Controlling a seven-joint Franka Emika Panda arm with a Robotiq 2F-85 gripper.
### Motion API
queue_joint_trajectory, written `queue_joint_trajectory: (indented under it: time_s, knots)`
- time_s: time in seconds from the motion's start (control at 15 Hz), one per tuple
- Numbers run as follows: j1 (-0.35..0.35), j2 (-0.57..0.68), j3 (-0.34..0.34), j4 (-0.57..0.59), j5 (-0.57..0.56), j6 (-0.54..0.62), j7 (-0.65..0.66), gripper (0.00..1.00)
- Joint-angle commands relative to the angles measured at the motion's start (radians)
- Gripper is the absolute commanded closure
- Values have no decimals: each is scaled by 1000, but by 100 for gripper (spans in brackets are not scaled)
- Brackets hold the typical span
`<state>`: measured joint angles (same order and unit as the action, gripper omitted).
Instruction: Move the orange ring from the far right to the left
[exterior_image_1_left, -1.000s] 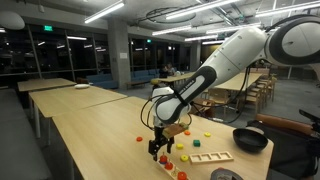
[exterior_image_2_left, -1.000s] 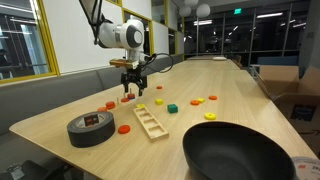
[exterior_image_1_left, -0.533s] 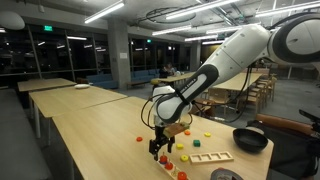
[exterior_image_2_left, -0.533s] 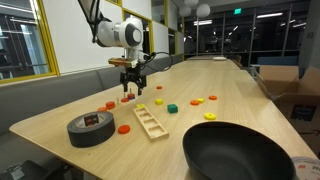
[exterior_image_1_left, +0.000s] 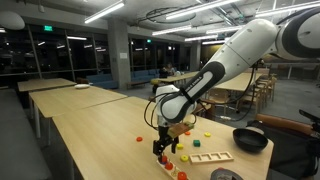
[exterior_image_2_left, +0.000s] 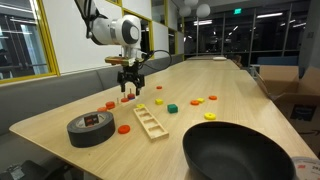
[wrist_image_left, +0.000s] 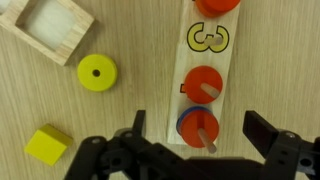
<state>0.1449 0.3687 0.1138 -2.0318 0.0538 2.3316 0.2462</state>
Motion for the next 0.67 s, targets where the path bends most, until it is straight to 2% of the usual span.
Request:
queue_joint_trajectory:
  time_s: [0.0,0.6]
  knots:
    - [16,-40,-5,-33,2,-9,4,0]
    - [48,-4,-5,-5,-5,10,21,0]
